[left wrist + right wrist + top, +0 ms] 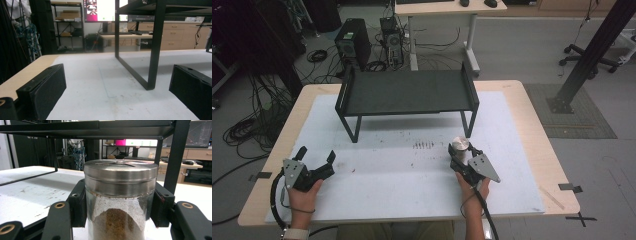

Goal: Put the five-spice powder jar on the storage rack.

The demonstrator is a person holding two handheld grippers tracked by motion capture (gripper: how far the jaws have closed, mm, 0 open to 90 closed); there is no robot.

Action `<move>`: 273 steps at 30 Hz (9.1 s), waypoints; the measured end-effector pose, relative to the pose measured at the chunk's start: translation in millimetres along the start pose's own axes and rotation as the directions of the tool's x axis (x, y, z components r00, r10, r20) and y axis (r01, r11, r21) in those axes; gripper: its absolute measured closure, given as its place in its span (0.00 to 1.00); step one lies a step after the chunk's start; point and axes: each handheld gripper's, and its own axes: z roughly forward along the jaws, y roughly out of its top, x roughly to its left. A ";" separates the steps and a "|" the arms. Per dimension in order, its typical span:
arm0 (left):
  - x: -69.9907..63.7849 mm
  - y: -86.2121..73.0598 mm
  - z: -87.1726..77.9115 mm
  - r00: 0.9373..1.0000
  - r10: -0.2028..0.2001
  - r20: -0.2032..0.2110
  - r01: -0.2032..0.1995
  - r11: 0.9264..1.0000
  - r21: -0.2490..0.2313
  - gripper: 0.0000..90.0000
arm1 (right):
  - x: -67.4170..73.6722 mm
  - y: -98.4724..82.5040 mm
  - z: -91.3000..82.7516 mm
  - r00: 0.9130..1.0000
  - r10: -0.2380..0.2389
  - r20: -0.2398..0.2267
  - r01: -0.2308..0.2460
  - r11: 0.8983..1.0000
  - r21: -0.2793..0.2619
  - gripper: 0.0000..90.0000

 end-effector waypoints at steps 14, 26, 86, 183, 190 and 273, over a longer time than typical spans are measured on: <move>0.0 0.0 0.0 1.000 0.000 0.000 0.000 1.000 0.000 0.01 | 0.0 0.0 0.0 1.000 0.002 -0.001 -0.002 1.000 0.000 0.48; 0.0 0.0 -0.1 1.000 0.000 0.000 0.000 1.000 -0.001 0.01 | 0.0 0.0 0.0 1.000 0.000 -0.001 0.000 1.000 -0.001 0.48; 0.1 -0.1 -0.2 1.000 0.000 0.000 0.000 1.000 -0.003 0.01 | 0.1 -0.1 -0.1 1.000 -0.003 0.000 0.003 1.000 -0.002 0.48; 0.2 -0.1 -0.4 1.000 0.002 0.008 -0.002 1.000 -0.004 0.02 | 63.8 183.1 163.0 0.943 -0.005 -0.332 -0.012 0.999 -0.049 0.48; 0.1 -0.1 -0.4 1.000 0.003 0.007 -0.003 1.000 -0.005 0.02 | 73.6 179.0 189.5 0.941 0.031 -0.336 -0.049 0.998 -0.045 0.48; 0.1 -0.2 -0.5 1.000 0.005 0.007 -0.005 1.000 -0.006 0.02 | 107.9 144.3 258.0 0.942 0.061 -0.329 -0.063 0.998 0.003 0.48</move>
